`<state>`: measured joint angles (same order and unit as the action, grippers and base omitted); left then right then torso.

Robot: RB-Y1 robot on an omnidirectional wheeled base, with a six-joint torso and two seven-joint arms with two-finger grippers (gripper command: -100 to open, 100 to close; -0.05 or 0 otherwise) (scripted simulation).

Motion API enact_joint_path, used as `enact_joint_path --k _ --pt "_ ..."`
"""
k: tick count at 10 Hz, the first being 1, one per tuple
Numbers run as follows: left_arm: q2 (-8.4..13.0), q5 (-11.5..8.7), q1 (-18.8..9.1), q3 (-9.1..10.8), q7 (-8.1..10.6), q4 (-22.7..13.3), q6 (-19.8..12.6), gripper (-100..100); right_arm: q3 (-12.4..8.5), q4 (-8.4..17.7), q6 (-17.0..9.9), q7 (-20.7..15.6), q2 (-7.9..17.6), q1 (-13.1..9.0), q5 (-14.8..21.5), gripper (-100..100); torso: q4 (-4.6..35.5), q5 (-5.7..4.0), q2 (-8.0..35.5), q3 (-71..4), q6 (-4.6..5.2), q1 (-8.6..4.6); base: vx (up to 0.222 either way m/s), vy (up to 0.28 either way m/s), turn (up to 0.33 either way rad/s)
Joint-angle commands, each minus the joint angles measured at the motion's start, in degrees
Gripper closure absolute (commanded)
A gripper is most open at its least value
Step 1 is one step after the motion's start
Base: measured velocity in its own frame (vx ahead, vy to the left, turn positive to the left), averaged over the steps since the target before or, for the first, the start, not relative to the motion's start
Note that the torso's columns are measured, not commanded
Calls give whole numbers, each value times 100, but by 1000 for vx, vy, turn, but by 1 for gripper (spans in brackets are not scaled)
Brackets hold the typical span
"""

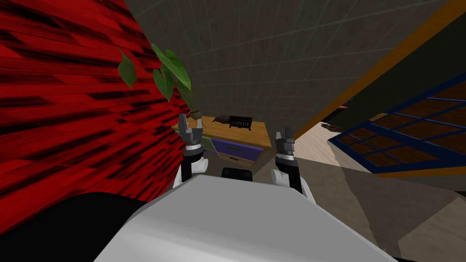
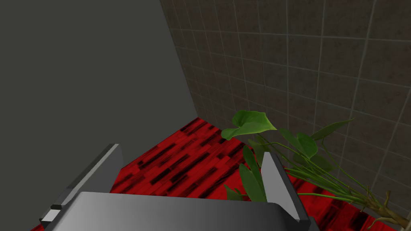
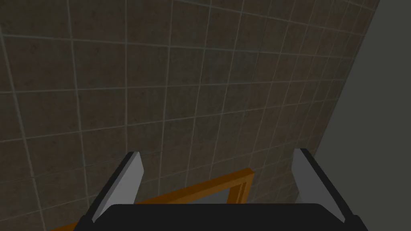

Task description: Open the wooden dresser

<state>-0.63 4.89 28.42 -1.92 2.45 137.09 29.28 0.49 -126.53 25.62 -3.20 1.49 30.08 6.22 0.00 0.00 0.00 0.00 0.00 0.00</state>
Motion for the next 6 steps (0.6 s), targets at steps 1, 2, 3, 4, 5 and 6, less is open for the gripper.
enact_joint_path --k 1,2,3,4,5,6 --pt "0 0 0 0 0 0 0 0 0 0 0 0 0 0 0 0 235 0 232 -467 0 0 0 0 0" --pt "0 0 0 0 0 0 0 0 0 0 0 0 0 0 0 0 600 0 597 -1200 0 0 0 0 0" --pt "0 0 0 0 0 1 0 0 0 -1 0 0 0 0 0 0 1006 0 1003 -2014 0 0 0 0 0" --pt "0 0 0 0 0 1 0 0 0 -1 0 0 0 0 0 0 1424 0 1422 -2850 0 0 0 0 0" --pt "0 0 0 0 0 1 0 0 0 -1 0 0 0 0 0 0 1846 0 1845 -3692 0 0 0 0 0" --pt "0 0 0 0 0 1 0 0 0 -1 0 0 0 0 0 0 2268 0 2269 -4536 0 0 0 0 0"
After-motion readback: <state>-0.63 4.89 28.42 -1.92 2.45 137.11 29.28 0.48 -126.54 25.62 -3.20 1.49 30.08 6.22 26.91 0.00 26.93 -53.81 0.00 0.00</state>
